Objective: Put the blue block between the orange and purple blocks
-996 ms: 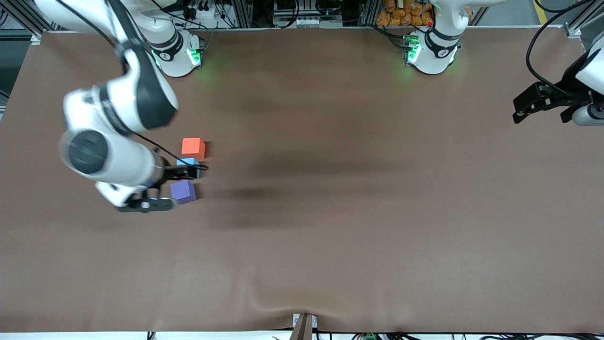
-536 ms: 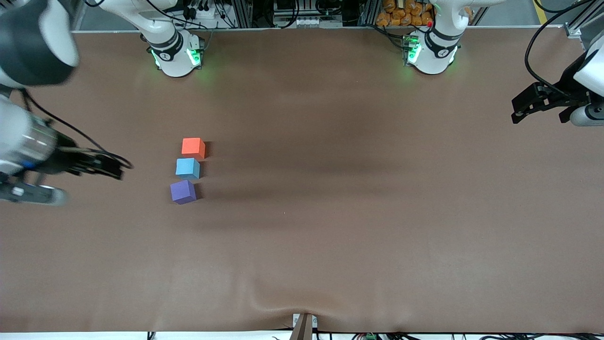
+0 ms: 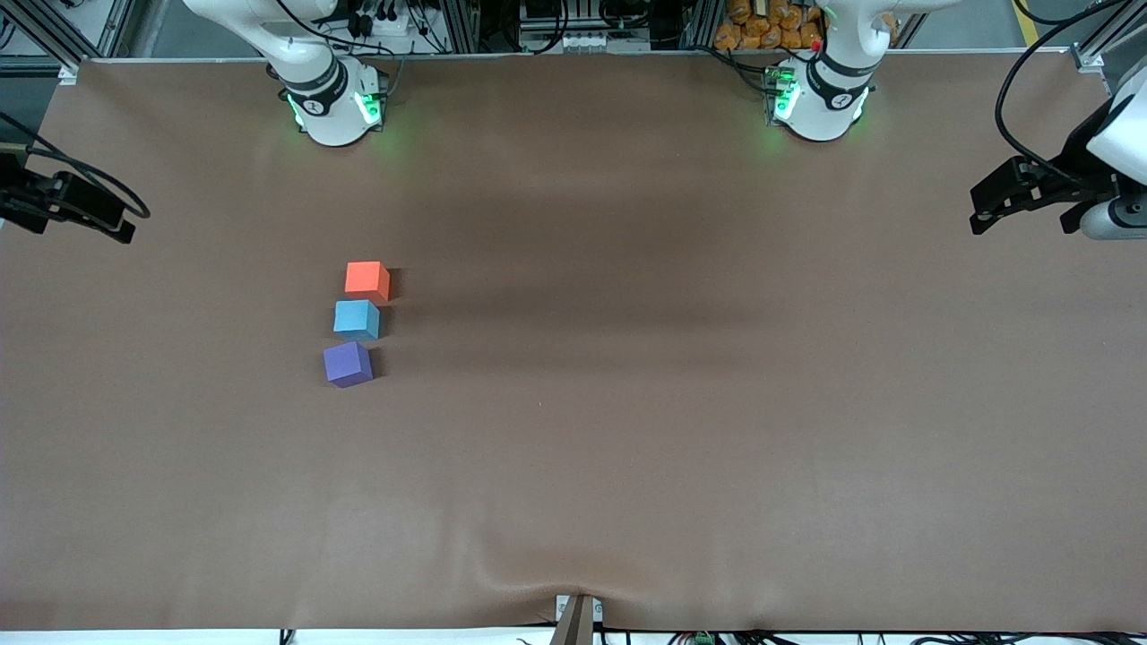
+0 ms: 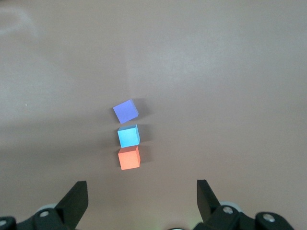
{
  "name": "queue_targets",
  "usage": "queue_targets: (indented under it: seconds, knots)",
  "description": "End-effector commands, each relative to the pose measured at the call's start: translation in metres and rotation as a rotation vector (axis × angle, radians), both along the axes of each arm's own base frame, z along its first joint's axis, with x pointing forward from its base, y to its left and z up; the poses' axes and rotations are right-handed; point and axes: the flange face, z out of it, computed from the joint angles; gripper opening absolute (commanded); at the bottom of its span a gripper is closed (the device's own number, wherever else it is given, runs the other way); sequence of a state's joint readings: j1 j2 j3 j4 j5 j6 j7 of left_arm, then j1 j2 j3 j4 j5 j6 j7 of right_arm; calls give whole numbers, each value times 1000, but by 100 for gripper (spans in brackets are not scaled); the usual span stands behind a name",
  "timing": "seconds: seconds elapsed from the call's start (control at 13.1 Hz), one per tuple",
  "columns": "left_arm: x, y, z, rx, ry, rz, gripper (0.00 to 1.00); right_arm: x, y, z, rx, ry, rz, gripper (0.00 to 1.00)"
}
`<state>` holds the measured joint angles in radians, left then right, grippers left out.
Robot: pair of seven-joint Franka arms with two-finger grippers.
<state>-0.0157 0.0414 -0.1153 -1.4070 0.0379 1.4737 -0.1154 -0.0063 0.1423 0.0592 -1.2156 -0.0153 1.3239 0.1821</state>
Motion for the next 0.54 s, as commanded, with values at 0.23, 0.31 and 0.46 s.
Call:
queue_targets:
  seconds: [0.23,0.31,0.46]
  knots:
    - [-11,-6,7,5,17,-22,100,-48,-7,-14,9,-46,9,100]
    - [-13,-7,6,5,30,-26,100,-46,-7,-11,11,-55,9,100]
    - [-20,-14,5,6,58,-36,100,-45,0,-4,12,-68,22,100]
